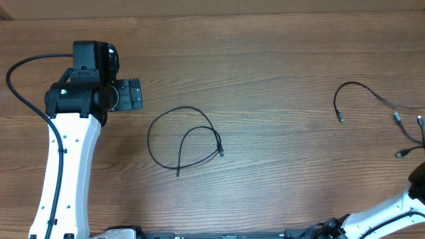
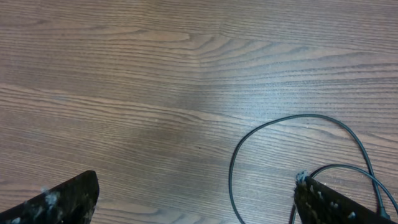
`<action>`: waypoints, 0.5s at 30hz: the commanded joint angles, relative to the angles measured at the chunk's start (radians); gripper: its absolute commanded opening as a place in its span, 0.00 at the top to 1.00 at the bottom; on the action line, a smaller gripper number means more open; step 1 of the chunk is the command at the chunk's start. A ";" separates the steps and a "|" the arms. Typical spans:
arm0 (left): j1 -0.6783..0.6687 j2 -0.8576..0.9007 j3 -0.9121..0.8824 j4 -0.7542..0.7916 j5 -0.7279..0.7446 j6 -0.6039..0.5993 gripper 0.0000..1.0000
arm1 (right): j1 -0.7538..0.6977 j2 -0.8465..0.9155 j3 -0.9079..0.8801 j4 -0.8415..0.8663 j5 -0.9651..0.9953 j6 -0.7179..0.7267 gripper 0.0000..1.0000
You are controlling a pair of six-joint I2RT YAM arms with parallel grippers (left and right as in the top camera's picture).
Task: Untangle cables
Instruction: 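Carry the cable to the right side and set it down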
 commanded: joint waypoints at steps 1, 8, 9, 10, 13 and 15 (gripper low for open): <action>0.005 0.006 0.008 0.000 0.009 0.011 0.00 | -0.014 0.010 0.014 -0.006 -0.126 0.004 0.01; 0.005 0.006 0.008 0.000 0.009 0.011 0.00 | -0.008 0.010 0.014 -0.050 -0.270 -0.006 0.00; 0.005 0.006 0.008 0.000 0.009 0.011 0.00 | -0.005 0.010 0.014 -0.057 -0.304 -0.018 0.00; 0.005 0.006 0.008 0.000 0.009 0.011 0.00 | 0.000 0.010 0.014 -0.061 -0.330 -0.037 0.00; 0.005 0.006 0.008 0.000 0.009 0.011 0.00 | 0.023 0.010 0.014 -0.084 -0.428 -0.099 0.00; 0.005 0.006 0.008 0.000 0.009 0.011 0.00 | 0.051 0.010 0.014 -0.117 -0.492 -0.143 0.00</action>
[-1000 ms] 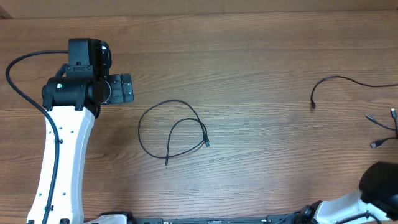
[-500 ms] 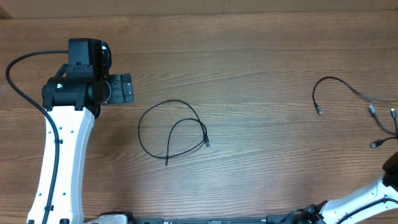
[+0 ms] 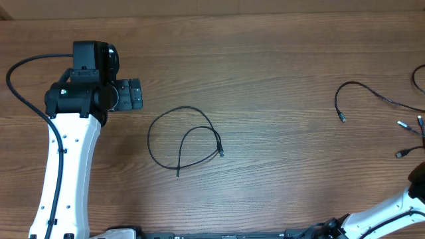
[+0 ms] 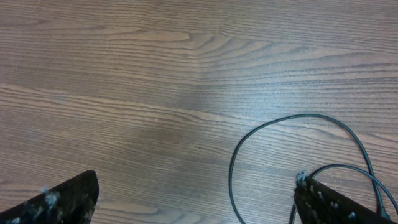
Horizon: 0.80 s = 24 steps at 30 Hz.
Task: Untangle cables
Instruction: 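Carry the cable to the right side and set it down, then move the right gripper to the center coiled black cable and grasp it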
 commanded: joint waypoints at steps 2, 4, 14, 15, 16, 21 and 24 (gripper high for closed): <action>0.005 0.006 0.008 0.001 0.009 0.011 0.01 | 0.082 0.004 0.014 -0.068 -0.154 -0.126 0.00; 0.005 0.006 0.008 0.001 0.009 0.011 0.00 | 0.128 0.004 0.014 -0.108 -0.153 -0.158 0.00; 0.005 0.006 0.008 0.001 0.009 0.011 0.00 | 0.431 0.004 0.014 -0.339 -0.153 -0.319 0.00; 0.005 0.006 0.008 0.001 0.009 0.011 0.00 | 0.448 0.004 0.014 -0.348 -0.153 -0.319 0.00; 0.005 0.006 0.008 0.001 0.009 0.011 0.00 | 0.494 0.004 0.014 -0.365 -0.153 -0.319 0.00; 0.005 0.006 0.008 0.001 0.009 0.011 0.00 | 0.663 0.008 0.014 -0.459 -0.153 -0.319 0.00; 0.005 0.006 0.008 0.001 0.009 0.011 0.01 | 0.753 0.011 -0.008 -0.518 -0.153 -0.319 0.00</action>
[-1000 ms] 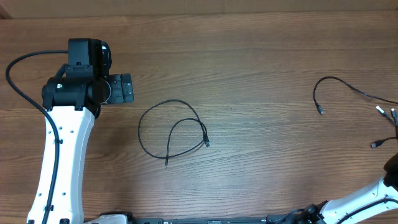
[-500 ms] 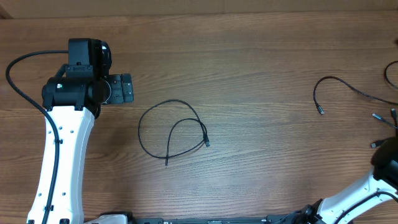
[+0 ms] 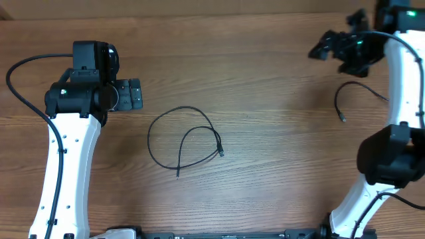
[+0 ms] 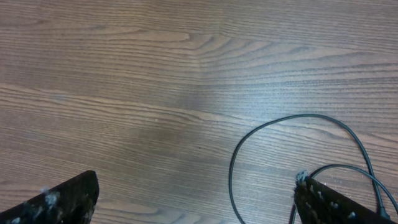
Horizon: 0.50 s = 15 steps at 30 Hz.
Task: Untangle cables
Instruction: 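Move the right gripper to the center coiled black cable and grasp it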
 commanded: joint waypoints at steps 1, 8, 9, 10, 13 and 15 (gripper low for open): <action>0.005 0.006 0.008 0.000 0.009 0.011 0.00 | 0.092 0.011 -0.023 -0.032 -0.009 -0.011 0.00; 0.005 0.006 0.008 0.000 0.009 0.011 0.00 | 0.287 0.011 -0.122 -0.063 -0.016 -0.078 0.00; 0.005 0.006 0.008 0.000 0.009 0.011 0.00 | 0.318 0.011 -0.145 -0.067 -0.016 -0.113 0.00; 0.005 0.006 0.008 0.000 0.009 0.011 0.00 | 0.339 0.011 -0.161 -0.071 -0.016 -0.140 0.00; 0.005 0.006 0.008 0.000 0.009 0.011 0.00 | 0.425 0.011 -0.231 -0.080 -0.015 -0.263 0.00; 0.005 0.006 0.008 0.000 0.009 0.011 0.00 | 0.476 0.011 -0.274 -0.079 -0.014 -0.336 0.00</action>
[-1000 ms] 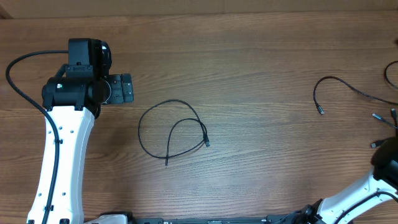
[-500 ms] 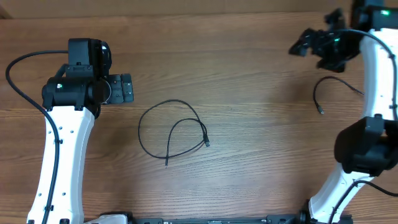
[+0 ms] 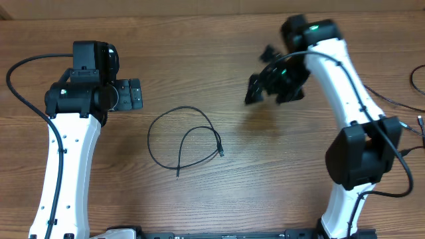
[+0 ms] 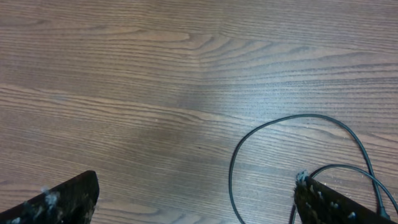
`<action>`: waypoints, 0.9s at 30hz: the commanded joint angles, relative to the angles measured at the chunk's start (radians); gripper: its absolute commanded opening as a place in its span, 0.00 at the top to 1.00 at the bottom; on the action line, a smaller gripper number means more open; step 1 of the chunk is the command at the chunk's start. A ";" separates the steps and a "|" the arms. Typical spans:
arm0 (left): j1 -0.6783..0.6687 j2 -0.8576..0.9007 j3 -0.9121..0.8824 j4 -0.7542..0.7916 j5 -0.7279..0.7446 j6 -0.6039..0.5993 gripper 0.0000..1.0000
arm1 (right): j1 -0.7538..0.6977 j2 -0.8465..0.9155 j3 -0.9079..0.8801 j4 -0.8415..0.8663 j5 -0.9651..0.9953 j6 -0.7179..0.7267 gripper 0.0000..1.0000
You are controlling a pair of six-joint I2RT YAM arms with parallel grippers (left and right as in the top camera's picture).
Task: Untangle cables
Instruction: 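Move the right gripper to the center coiled black cable and grasp it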
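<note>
A thin black cable [image 3: 182,136] lies in a loose double loop on the wood table, left of centre. Its arc [image 4: 292,119] also shows low on the right in the left wrist view. My left gripper [image 3: 130,95] hangs open just up and left of that loop, its fingers [image 4: 68,198] wide apart with nothing between them. My right gripper [image 3: 261,75] is blurred above the table up and right of the loop. More cable [image 3: 397,101] trails at the far right, partly hidden by the right arm.
The right arm [image 3: 345,86] stretches from the front right across the right half of the table. Loose cable ends [image 3: 420,121] lie at the right edge. The left arm [image 3: 66,153] stands along the left side.
My right gripper has moved from the far right corner, above the right-hand cable, to over the table right of centre. The left gripper and the looped cable have not moved.
At first the right arm showed only at the front right corner, with several cable ends by the right edge. Those ends then lay further right. Then the right gripper was at the far right corner, and now it is right of centre. The left arm stayed still.
</note>
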 commanded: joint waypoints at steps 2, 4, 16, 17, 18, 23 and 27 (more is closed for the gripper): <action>0.005 0.006 0.008 0.000 0.009 0.011 0.00 | 0.124 0.010 -0.110 0.014 -0.005 -0.215 0.00; 0.005 0.006 0.008 0.001 0.009 0.011 0.00 | 0.178 0.010 -0.153 0.053 -0.005 -0.224 0.00; 0.005 0.006 0.008 0.000 0.009 0.011 0.00 | 0.347 0.010 -0.285 0.155 -0.035 -0.038 0.00; 0.005 0.006 0.008 0.000 0.009 0.011 0.01 | 0.353 0.010 -0.292 0.174 -0.035 0.019 0.00; 0.005 0.006 0.008 0.000 0.009 0.011 0.00 | 0.357 0.010 -0.299 0.193 -0.035 0.077 0.00; 0.005 0.006 0.008 0.000 0.009 0.011 0.00 | 0.365 0.010 -0.362 0.310 -0.035 0.459 0.00; 0.005 0.006 0.008 0.000 0.009 0.011 0.00 | 0.389 0.010 -0.457 0.428 -0.035 0.667 0.00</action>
